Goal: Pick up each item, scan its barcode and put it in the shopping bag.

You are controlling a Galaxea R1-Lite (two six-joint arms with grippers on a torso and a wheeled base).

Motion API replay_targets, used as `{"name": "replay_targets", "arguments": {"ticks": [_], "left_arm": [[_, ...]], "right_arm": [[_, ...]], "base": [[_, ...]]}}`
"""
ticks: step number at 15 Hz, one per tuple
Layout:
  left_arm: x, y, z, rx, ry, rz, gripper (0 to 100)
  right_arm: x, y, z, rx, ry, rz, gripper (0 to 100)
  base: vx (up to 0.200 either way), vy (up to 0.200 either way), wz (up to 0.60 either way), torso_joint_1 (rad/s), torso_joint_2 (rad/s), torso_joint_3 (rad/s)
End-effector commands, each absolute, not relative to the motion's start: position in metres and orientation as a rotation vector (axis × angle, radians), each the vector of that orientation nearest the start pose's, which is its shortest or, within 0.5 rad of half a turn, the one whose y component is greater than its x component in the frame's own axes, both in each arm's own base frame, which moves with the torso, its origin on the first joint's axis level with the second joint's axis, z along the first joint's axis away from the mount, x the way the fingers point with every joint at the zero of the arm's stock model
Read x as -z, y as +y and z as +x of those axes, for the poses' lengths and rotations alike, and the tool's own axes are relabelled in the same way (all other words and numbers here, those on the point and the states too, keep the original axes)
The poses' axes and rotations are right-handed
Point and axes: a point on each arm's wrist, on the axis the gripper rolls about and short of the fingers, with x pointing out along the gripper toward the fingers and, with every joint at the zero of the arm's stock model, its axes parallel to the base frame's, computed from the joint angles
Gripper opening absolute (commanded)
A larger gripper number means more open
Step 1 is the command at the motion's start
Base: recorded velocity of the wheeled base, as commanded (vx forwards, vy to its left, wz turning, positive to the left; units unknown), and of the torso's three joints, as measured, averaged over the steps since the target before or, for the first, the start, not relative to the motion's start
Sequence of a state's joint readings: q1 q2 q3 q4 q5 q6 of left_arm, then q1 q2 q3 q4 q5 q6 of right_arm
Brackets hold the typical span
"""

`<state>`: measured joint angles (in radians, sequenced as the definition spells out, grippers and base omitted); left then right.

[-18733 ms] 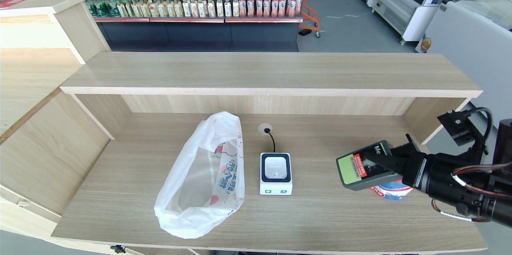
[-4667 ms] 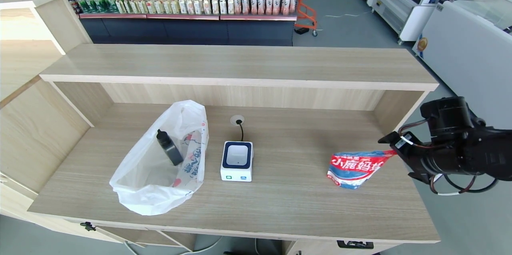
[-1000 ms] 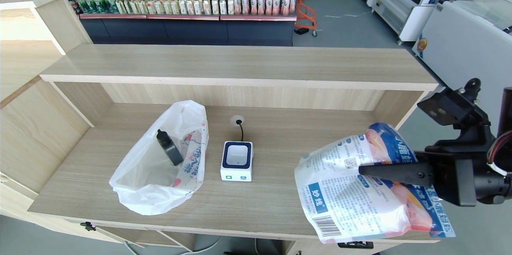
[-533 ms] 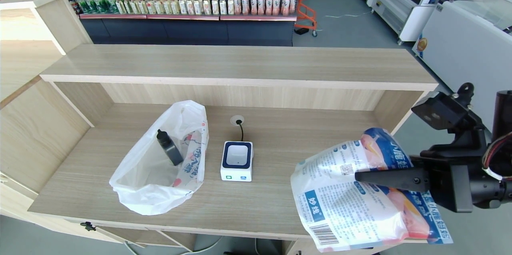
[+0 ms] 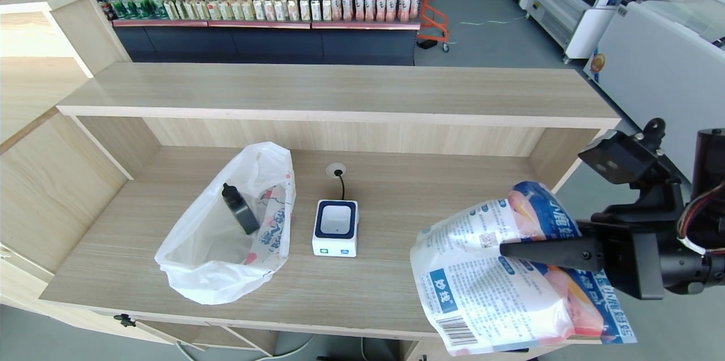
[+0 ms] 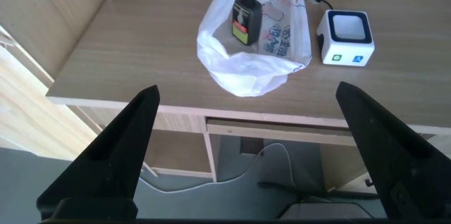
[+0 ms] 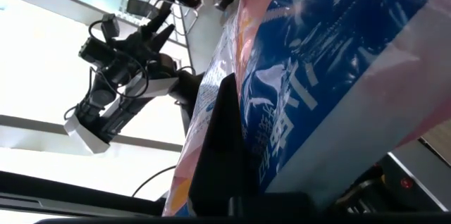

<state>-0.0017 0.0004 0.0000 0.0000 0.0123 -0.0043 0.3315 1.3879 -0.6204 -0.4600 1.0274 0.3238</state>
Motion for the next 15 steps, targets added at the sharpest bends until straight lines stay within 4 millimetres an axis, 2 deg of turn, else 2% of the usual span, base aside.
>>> {"name": "replay_targets", "arguments": {"ticks": [1,5,7,9,10,11,13,15], "left_arm": [[-0.075,0.0,-0.023,-0.011,0.0,-0.005,100],[-0.075,0.0,-0.023,-0.011,0.0,-0.005,100],[-0.075,0.0,-0.023,-0.011,0.0,-0.005,100],[-0.075,0.0,-0.023,-0.012,0.0,-0.005,100],[-0.075,0.0,-0.023,-0.011,0.0,-0.005,100],[-0.075,0.0,-0.023,-0.012,0.0,-0.005,100],[-0.075,0.0,-0.023,-0.011,0.0,-0.005,100],[-0.075,0.0,-0.023,-0.012,0.0,-0.005,100]], "right_arm": [[-0.202,0.087,0.192,-1.29,0.522,0.381,0],[-0.212,0.084,0.188,-1.226,0.424,0.313,0],[-0.224,0.082,0.194,-1.002,0.223,0.075,0],[-0.229,0.068,0.191,-0.788,0.097,-0.204,0],[-0.229,0.066,0.187,-0.767,0.087,-0.24,0],[-0.229,0.062,0.176,-0.763,0.08,-0.265,0],[-0.213,0.054,0.155,-0.754,0.1,-0.323,0],[-0.207,0.045,0.154,-0.712,0.09,-0.417,0]], "base": [[0.0,0.0,0.0,0.0,0.0,0.0],[0.0,0.0,0.0,0.0,0.0,0.0],[0.0,0.0,0.0,0.0,0.0,0.0],[0.0,0.0,0.0,0.0,0.0,0.0],[0.0,0.0,0.0,0.0,0.0,0.0],[0.0,0.0,0.0,0.0,0.0,0.0],[0.0,0.0,0.0,0.0,0.0,0.0],[0.0,0.0,0.0,0.0,0.0,0.0]]}}
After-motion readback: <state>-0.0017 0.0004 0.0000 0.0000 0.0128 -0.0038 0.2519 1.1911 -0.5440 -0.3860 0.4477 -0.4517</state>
